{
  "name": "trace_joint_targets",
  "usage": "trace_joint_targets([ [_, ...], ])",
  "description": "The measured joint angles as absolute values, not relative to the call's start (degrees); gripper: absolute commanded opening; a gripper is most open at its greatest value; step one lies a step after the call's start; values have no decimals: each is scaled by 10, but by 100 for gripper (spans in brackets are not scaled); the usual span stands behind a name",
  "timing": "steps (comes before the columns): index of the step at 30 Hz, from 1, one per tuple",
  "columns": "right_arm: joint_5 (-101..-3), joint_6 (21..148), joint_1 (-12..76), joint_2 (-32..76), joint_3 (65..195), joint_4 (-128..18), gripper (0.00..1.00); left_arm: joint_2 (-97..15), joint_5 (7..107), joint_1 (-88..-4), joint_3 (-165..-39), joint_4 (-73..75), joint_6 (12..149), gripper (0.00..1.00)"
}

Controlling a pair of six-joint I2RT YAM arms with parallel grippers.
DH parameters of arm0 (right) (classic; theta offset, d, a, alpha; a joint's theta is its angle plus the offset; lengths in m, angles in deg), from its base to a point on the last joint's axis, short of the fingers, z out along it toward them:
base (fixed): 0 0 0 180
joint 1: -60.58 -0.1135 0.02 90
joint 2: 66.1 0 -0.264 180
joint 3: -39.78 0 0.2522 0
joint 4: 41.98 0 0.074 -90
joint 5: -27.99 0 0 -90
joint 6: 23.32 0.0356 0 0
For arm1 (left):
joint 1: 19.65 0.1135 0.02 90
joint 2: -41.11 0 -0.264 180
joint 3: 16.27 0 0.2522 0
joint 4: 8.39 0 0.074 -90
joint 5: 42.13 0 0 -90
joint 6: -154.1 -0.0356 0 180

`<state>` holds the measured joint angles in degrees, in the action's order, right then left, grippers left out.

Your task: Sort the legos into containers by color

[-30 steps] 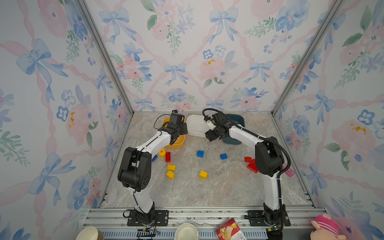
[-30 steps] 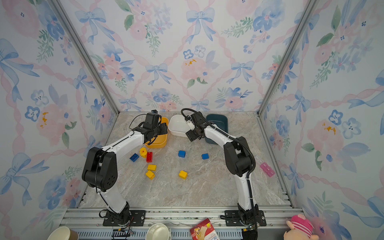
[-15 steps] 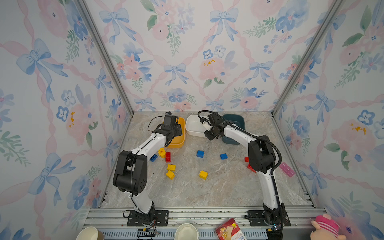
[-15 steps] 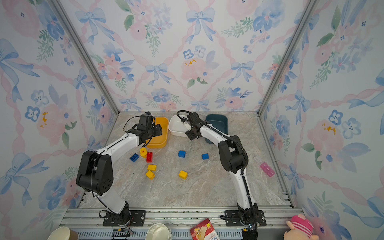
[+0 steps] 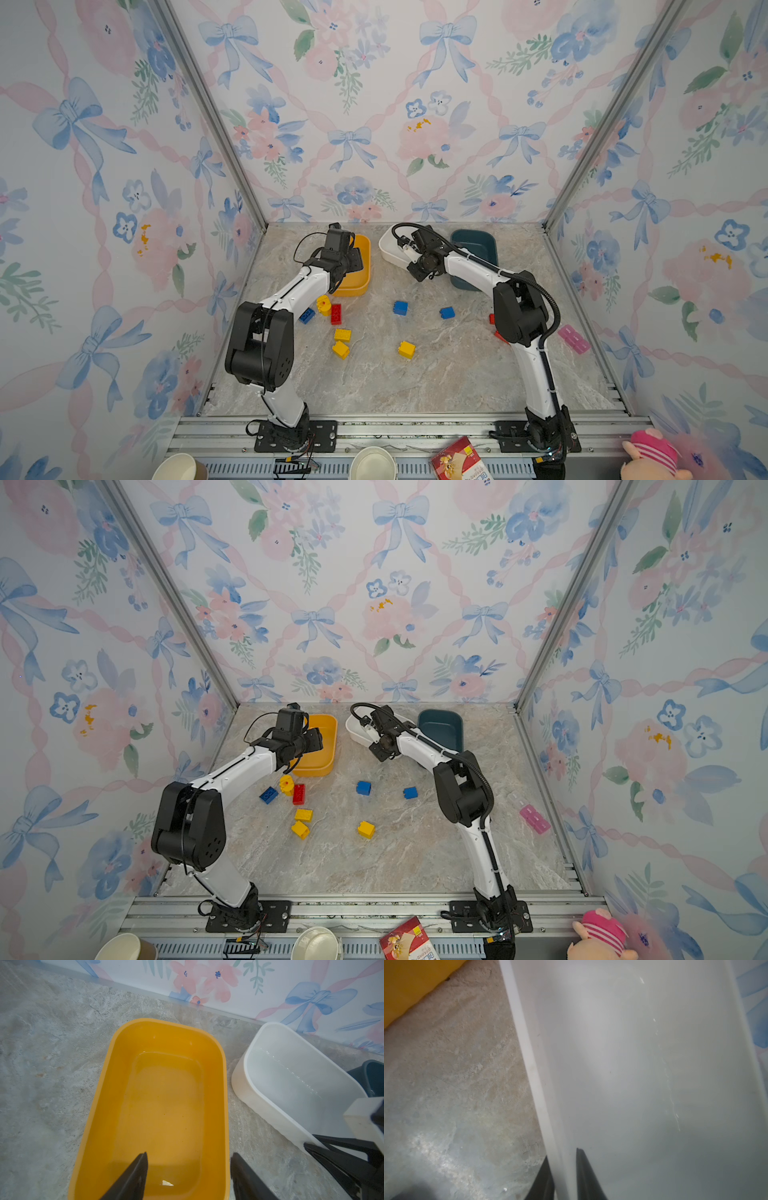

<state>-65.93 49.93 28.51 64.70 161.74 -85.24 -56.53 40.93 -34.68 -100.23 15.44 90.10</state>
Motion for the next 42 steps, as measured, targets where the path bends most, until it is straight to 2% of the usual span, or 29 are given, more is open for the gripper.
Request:
trace_joint_targets([
  [10, -670, 553, 263, 655, 1639, -875, 1, -563, 409, -344, -995, 147, 901, 65],
  [20, -674, 634, 239, 673, 1676, -903, 0, -562, 409, -339, -987, 142, 901, 66],
  [22, -674, 652, 234, 673, 1686, -912, 11, -562, 409, -338, -985, 142, 901, 66],
  [24, -674, 672, 230, 673, 1695, -920, 30, -560, 409, -338, -983, 142, 901, 66],
  [28, -670, 696, 223, 673, 1708, -933, 46, -555, 409, -337, -983, 142, 901, 67],
  [31, -667, 702, 222, 673, 1709, -941, 51, -550, 409, -334, -983, 142, 901, 68],
  [36, -657, 701, 234, 656, 1702, -952, 53, -544, 410, -326, -983, 141, 900, 70],
  [42, -637, 692, 296, 608, 1698, -950, 55, -543, 418, -316, -983, 140, 897, 74],
])
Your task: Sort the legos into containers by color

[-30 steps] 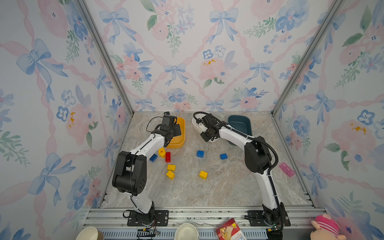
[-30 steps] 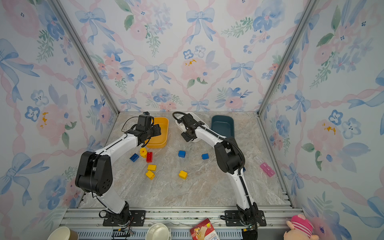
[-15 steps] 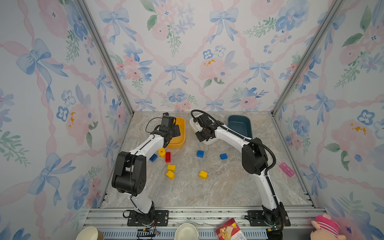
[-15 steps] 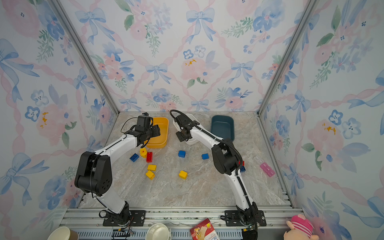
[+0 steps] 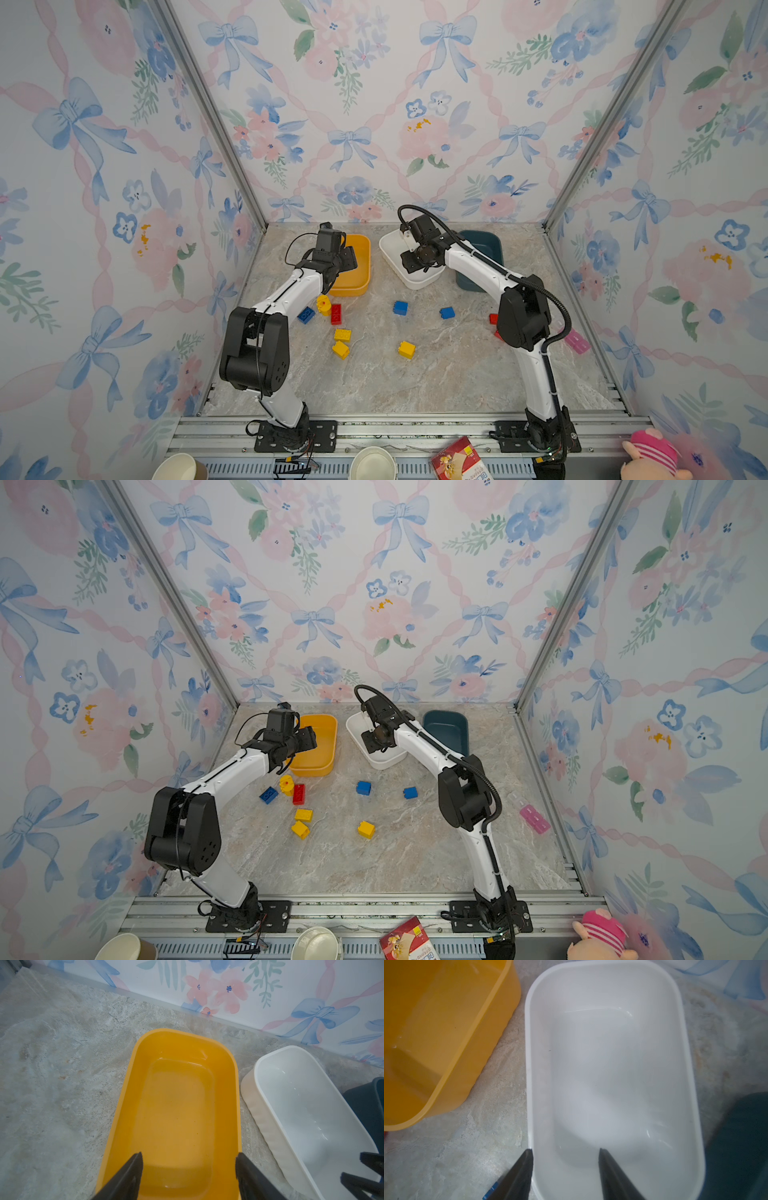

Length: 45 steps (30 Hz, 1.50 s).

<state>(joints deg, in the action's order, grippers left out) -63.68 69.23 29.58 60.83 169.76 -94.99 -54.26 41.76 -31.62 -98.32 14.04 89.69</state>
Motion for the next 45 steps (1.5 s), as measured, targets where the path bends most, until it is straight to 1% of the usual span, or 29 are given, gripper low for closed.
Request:
trace_joint_targets([
  [4, -628, 688, 347, 603, 1698, -940, 56, -535, 422, -312, -983, 140, 897, 77],
  [9, -626, 679, 390, 623, 1709, -938, 56, -520, 429, -301, -983, 139, 896, 78],
  [18, -618, 666, 397, 674, 1715, -929, 51, -504, 433, -290, -964, 132, 893, 80],
  [20, -615, 666, 397, 674, 1713, -924, 48, -504, 433, -289, -964, 132, 892, 80],
  [22, -612, 666, 397, 674, 1711, -916, 43, -504, 433, -288, -962, 131, 892, 81],
  [30, -609, 673, 390, 674, 1686, -900, 33, -496, 435, -274, -947, 131, 887, 81],
  [35, -609, 676, 385, 674, 1678, -892, 21, -495, 442, -262, -946, 128, 881, 83],
  [39, -615, 679, 379, 674, 1659, -887, 13, -498, 454, -241, -947, 126, 872, 88],
  [45, -635, 698, 366, 640, 1599, -860, 2, -542, 459, -220, -966, 125, 861, 89],
])
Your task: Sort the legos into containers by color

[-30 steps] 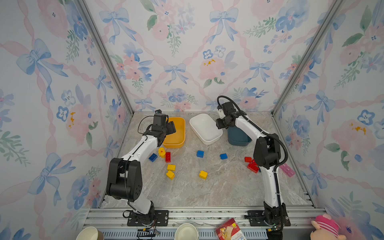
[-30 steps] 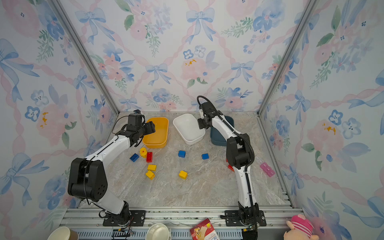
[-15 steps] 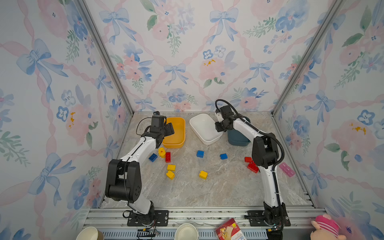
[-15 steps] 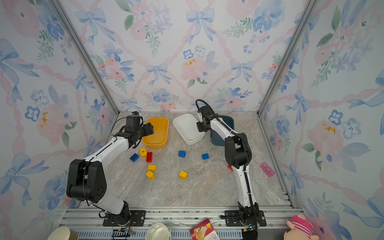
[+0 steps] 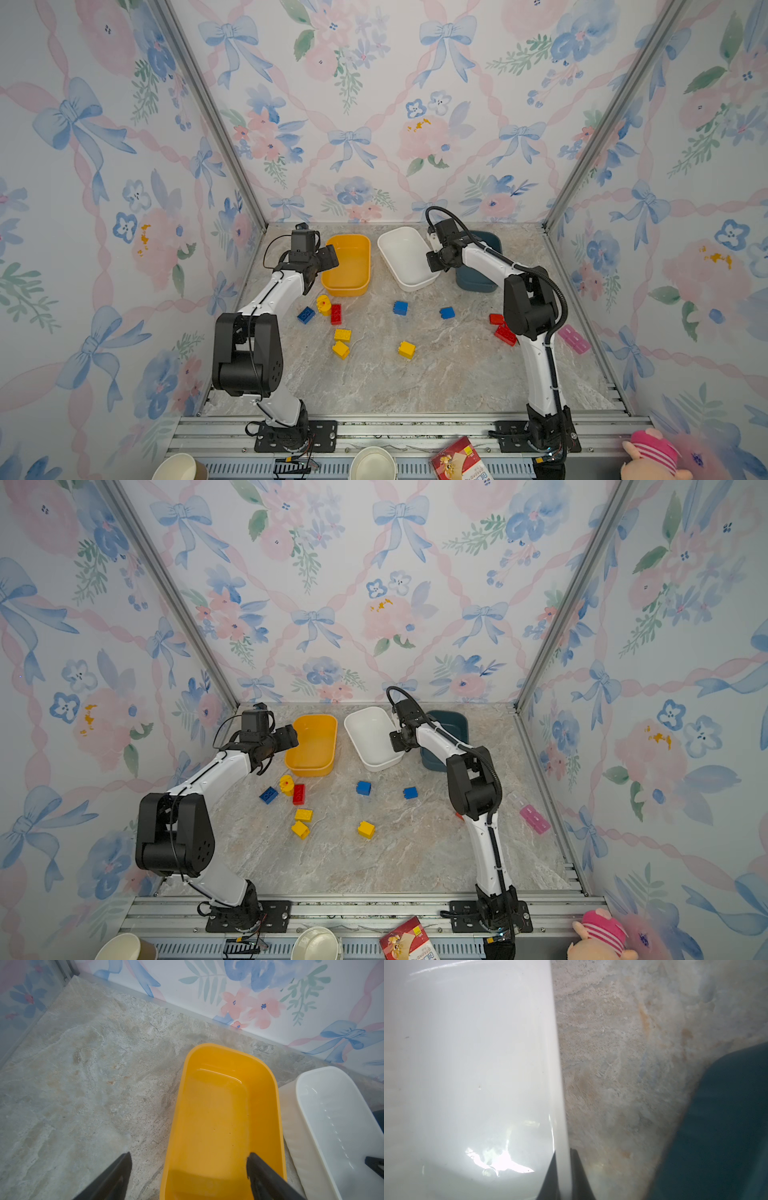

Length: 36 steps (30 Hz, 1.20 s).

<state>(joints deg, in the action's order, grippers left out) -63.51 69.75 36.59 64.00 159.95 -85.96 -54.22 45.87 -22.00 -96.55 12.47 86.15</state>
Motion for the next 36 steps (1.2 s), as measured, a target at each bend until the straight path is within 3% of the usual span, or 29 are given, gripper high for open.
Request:
trace_joint_targets([
  [9, -651, 764, 347, 597, 1525, -842, 0, -614, 486, -217, -1008, 123, 839, 89],
  [32, -672, 960, 305, 627, 1586, -894, 0, -663, 529, -217, -1049, 123, 811, 89],
  [36, -668, 984, 299, 631, 1589, -894, 7, -663, 531, -217, -1049, 123, 810, 90],
])
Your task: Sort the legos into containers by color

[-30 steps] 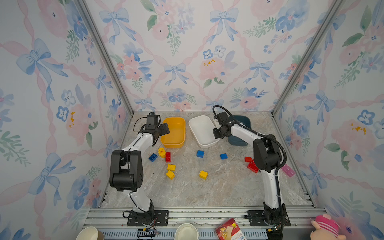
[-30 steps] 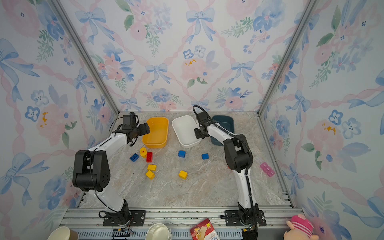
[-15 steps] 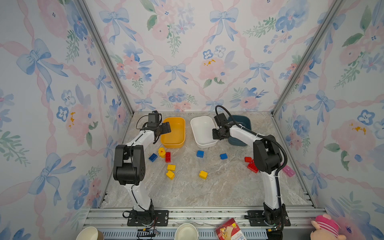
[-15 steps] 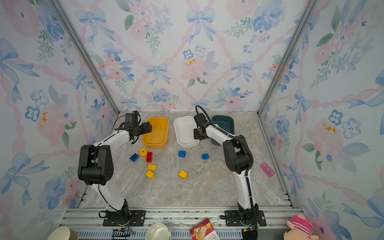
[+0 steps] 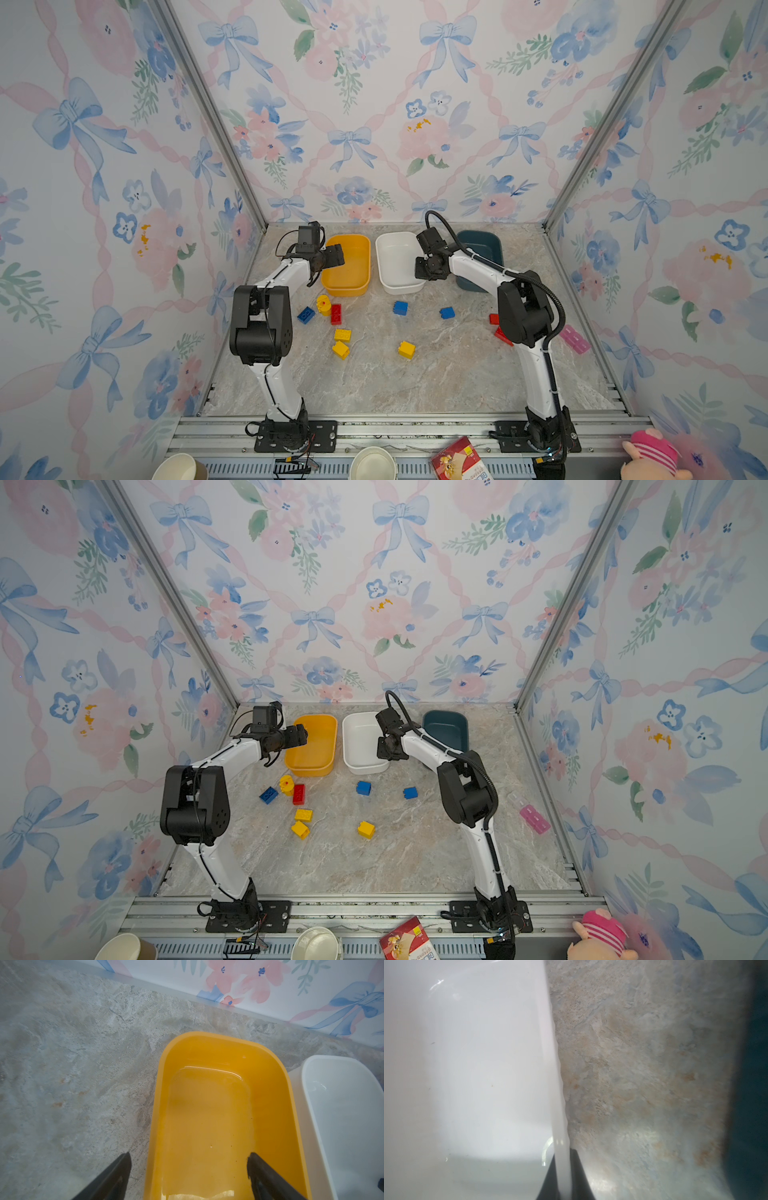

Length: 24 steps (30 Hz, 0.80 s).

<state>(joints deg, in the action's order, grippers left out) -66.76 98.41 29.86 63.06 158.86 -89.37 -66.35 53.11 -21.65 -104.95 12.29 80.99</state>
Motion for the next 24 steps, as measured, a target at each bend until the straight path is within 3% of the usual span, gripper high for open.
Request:
trace_joint_targets([
  [6, -653, 1004, 296, 633, 1588, -885, 18, -665, 539, -217, -1051, 123, 807, 90],
  [13, -643, 1007, 294, 619, 1549, -864, 51, -690, 557, -217, -1074, 121, 807, 90],
  [24, -648, 962, 296, 469, 1498, -866, 65, -706, 563, -217, -1080, 122, 806, 90],
])
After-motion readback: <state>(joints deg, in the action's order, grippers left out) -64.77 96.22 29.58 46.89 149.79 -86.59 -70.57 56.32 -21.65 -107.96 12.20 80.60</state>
